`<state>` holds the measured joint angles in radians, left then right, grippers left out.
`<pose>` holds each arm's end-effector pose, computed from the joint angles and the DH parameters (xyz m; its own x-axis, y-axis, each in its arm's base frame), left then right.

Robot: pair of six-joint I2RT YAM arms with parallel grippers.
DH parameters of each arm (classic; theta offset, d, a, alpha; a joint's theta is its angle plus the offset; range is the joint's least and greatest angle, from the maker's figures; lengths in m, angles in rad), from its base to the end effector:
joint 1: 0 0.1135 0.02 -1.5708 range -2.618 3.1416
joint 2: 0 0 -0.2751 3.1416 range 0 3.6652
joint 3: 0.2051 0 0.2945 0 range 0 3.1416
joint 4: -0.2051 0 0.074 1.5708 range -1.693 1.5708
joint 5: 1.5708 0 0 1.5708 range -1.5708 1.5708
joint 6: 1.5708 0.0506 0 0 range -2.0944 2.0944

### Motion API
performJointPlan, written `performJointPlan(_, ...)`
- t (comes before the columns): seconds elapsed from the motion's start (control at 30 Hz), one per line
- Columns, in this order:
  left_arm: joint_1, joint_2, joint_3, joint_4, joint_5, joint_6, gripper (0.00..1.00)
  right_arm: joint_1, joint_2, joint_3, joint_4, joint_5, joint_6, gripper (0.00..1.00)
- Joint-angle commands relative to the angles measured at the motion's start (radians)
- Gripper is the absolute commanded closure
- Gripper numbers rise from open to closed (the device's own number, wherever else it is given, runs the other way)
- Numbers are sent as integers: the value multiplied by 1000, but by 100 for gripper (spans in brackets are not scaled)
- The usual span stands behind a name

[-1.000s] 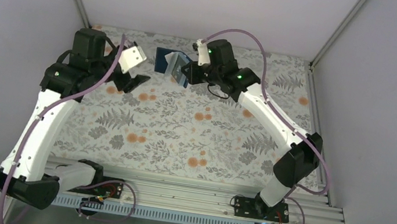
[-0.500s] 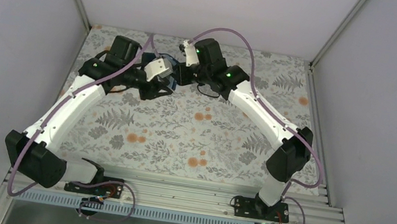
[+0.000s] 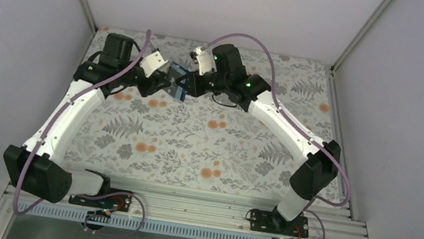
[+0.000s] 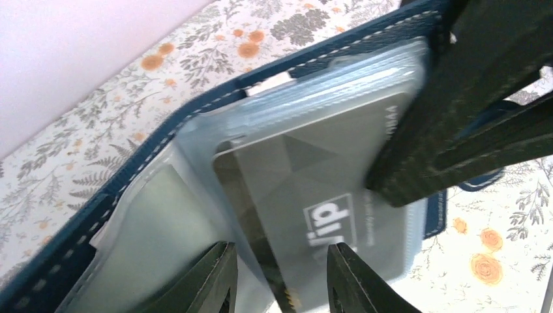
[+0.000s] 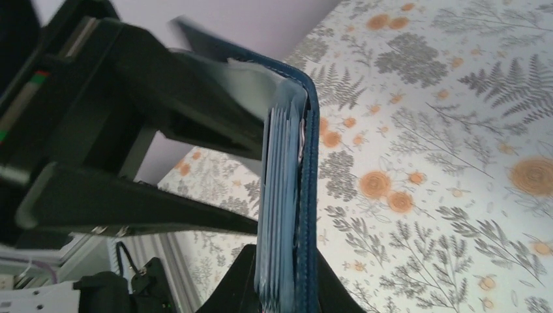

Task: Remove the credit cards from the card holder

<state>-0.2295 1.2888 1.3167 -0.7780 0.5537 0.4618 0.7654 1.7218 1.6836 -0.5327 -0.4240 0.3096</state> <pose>0.3013 -0.0977 0.3659 -0.3412 0.4689 -0.8147 0.8044 0.5941 0.0051 0.3121 0.3288 0.3695 -0.6396 -0.2294 -0.7337 -0.7205 0.5117 0.4681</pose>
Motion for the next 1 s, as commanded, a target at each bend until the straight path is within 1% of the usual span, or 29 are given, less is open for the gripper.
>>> performJointPlan(0.0,29,-34,9,4,10,40,64,9,-51,-14,81,-151,-79,96)
performJointPlan(0.1,42,-47,27,-32,38,63,65,8,-85,-41,100,-198,-127,96)
performJointPlan(0.2,48,-62,44,-82,98,97,65,6,-105,-64,119,-239,-183,96)
performJointPlan(0.37,53,-95,56,-140,174,139,65,6,-144,-97,162,-360,-282,96)
performJointPlan(0.47,53,-97,61,-180,297,160,65,6,-159,-104,186,-387,-300,96)
performJointPlan(0.5,53,-98,61,-188,364,165,65,6,-160,-104,192,-388,-300,96)
performJointPlan(0.57,52,-103,49,-180,449,159,66,6,-162,-104,205,-387,-297,96)
performJointPlan(0.63,51,-102,56,-182,493,157,72,6,-162,-104,217,-387,-294,96)
performJointPlan(0.7,51,-104,64,-182,505,153,80,6,-162,-104,227,-385,-287,96)
performJointPlan(0.8,51,-103,58,-179,534,149,84,6,-159,-101,242,-373,-272,96)
performJointPlan(0.83,50,-102,59,-183,540,148,86,6,-157,-98,246,-367,-269,96)
performJointPlan(0.9,49,-101,62,-181,533,143,96,5,-156,-96,256,-369,-264,96)
performJointPlan(0.97,51,-103,73,-180,506,122,98,4,-157,-98,261,-383,-266,96)
